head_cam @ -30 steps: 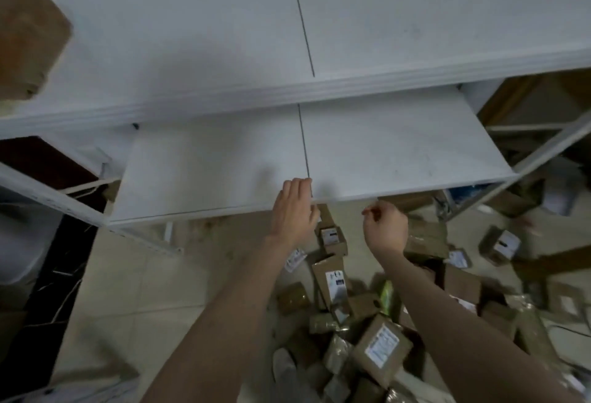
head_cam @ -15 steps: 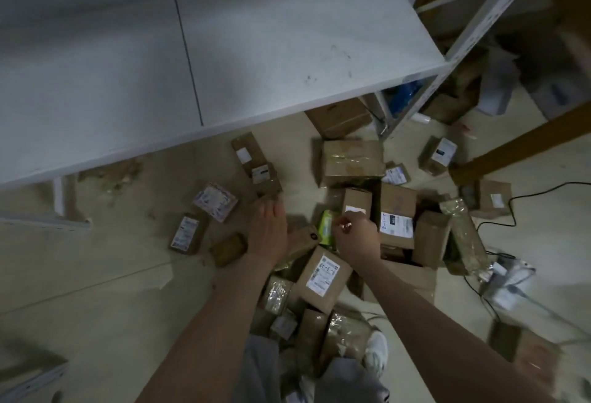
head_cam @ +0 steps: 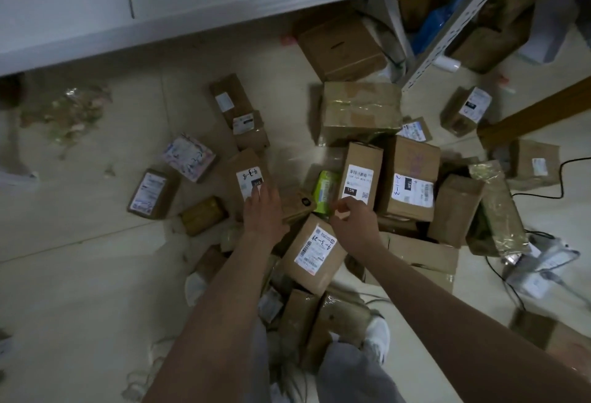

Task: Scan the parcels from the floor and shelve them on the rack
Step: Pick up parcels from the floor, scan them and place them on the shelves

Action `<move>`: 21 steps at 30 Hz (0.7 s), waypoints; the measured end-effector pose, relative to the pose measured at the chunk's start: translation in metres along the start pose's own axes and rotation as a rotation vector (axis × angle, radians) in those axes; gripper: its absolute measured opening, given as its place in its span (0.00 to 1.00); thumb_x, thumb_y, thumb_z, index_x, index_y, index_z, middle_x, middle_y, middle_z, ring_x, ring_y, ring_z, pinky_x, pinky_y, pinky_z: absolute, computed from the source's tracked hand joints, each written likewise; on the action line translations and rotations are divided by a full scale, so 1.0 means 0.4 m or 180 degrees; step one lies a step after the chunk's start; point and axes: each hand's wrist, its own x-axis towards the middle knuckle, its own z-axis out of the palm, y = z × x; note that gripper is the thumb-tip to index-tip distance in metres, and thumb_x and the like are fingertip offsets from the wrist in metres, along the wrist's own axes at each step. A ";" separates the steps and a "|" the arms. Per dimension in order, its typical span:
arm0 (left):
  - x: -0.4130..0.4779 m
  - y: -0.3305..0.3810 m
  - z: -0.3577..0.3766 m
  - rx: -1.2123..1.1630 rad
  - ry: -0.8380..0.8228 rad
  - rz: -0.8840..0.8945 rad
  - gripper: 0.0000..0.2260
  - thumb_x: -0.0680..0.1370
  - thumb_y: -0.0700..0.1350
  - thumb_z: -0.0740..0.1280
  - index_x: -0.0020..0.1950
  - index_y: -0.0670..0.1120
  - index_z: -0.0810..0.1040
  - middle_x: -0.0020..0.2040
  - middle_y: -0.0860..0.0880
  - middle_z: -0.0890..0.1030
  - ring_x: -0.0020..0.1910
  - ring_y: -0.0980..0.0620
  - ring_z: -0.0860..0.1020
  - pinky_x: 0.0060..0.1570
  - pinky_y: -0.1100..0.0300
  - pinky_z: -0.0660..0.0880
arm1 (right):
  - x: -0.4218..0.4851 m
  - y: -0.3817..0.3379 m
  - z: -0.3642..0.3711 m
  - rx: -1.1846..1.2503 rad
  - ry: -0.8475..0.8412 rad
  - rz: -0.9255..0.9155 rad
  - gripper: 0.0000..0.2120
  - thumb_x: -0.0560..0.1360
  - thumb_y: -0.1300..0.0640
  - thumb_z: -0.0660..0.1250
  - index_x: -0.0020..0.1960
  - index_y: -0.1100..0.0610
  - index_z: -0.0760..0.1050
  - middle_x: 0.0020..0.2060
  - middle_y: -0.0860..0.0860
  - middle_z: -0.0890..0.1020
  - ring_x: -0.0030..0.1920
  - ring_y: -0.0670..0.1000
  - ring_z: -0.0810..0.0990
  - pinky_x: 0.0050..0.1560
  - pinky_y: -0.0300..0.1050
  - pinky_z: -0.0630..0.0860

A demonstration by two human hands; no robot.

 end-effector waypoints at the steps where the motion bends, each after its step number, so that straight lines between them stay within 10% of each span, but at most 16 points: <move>1: 0.021 0.005 0.028 0.0077 -0.0099 -0.0037 0.42 0.78 0.55 0.70 0.81 0.41 0.49 0.81 0.40 0.54 0.80 0.40 0.53 0.77 0.46 0.59 | 0.017 0.022 0.011 0.0029 0.0000 0.0030 0.10 0.77 0.61 0.66 0.58 0.58 0.78 0.53 0.54 0.79 0.49 0.53 0.80 0.43 0.42 0.73; 9: 0.187 0.007 0.211 0.0496 -0.0492 -0.0158 0.45 0.78 0.51 0.70 0.81 0.41 0.41 0.82 0.37 0.46 0.80 0.34 0.45 0.78 0.38 0.50 | 0.147 0.183 0.062 0.0180 0.0256 0.0335 0.10 0.78 0.59 0.65 0.58 0.56 0.78 0.55 0.52 0.80 0.52 0.54 0.80 0.46 0.43 0.73; 21: 0.092 0.028 0.093 -0.0110 0.0313 -0.0007 0.33 0.75 0.47 0.74 0.74 0.44 0.61 0.73 0.40 0.67 0.72 0.39 0.65 0.66 0.48 0.72 | 0.108 0.148 0.056 0.0999 0.0370 0.0907 0.06 0.78 0.58 0.66 0.54 0.52 0.76 0.54 0.52 0.80 0.51 0.54 0.81 0.54 0.57 0.81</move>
